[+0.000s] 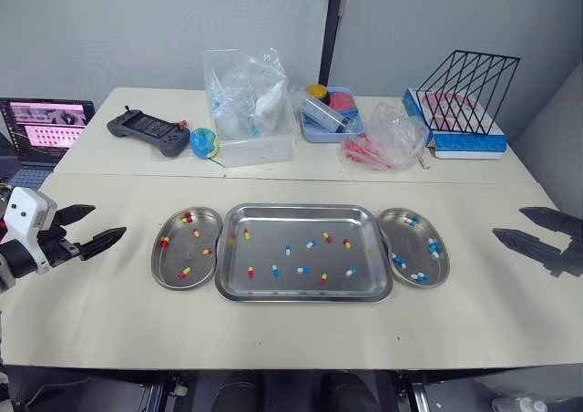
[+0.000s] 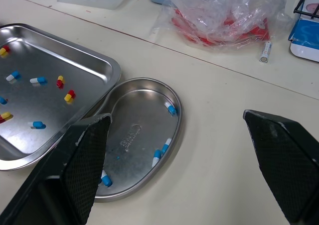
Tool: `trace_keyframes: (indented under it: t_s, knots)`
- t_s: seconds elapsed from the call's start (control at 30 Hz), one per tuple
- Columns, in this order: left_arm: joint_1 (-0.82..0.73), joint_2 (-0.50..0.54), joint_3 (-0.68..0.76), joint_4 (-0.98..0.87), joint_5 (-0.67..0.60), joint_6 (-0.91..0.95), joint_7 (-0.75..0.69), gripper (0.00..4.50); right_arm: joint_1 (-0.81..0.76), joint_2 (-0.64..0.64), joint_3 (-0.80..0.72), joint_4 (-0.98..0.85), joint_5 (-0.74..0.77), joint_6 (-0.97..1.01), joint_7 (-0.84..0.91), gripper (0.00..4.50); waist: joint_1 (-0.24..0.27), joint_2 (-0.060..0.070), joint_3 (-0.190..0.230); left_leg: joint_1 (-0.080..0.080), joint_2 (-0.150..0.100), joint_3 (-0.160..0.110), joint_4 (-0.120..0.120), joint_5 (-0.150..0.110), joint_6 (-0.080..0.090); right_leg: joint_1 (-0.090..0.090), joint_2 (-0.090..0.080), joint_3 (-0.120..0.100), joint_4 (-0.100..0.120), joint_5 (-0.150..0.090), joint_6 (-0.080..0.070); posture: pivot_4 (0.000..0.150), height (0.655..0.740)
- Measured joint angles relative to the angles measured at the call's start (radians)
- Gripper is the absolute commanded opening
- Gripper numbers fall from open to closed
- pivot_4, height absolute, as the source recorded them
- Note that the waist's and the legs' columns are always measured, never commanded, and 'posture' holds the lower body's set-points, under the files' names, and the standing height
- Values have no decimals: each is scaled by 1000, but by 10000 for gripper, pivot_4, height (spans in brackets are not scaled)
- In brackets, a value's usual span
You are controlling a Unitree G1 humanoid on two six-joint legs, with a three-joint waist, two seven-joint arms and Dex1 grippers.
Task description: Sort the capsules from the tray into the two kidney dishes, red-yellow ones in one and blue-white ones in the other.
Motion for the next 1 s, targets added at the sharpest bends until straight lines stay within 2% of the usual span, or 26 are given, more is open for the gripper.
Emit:
trace_keyframes:
  t_s: [0.2,0.43,0.63,0.9,1.0]
  knots:
    - [1,41,-20,-6,2,26,-47,45000,-27,8,11,30,-4,-13,-6,44721,-2,0,0,0,0,0,0,0,0,0,0,0,0,0,0,1500,7400]
    - [-8,41,-20,-52,-9,37,-48,45000,-39,9,20,30,-4,-20,-3,44721,0,1,0,0,0,0,0,0,0,0,0,0,0,0,0,1500,7400]
    - [-9,41,-19,-109,-93,186,-131,45000,-43,9,21,29,-3,-18,0,44721,-1,1,0,0,0,1,0,0,0,0,1,0,0,0,0,1500,7400]
    - [-25,53,-31,-87,-80,196,-131,45000,-53,9,21,6,16,34,3,44721,0,1,0,0,0,1,0,0,0,0,1,0,0,0,0,1500,7400]
    - [-24,56,-27,-97,-113,229,-181,45000,-55,8,22,9,14,36,10,44721,0,1,0,0,0,1,0,0,0,0,1,0,0,0,0,1500,7400]
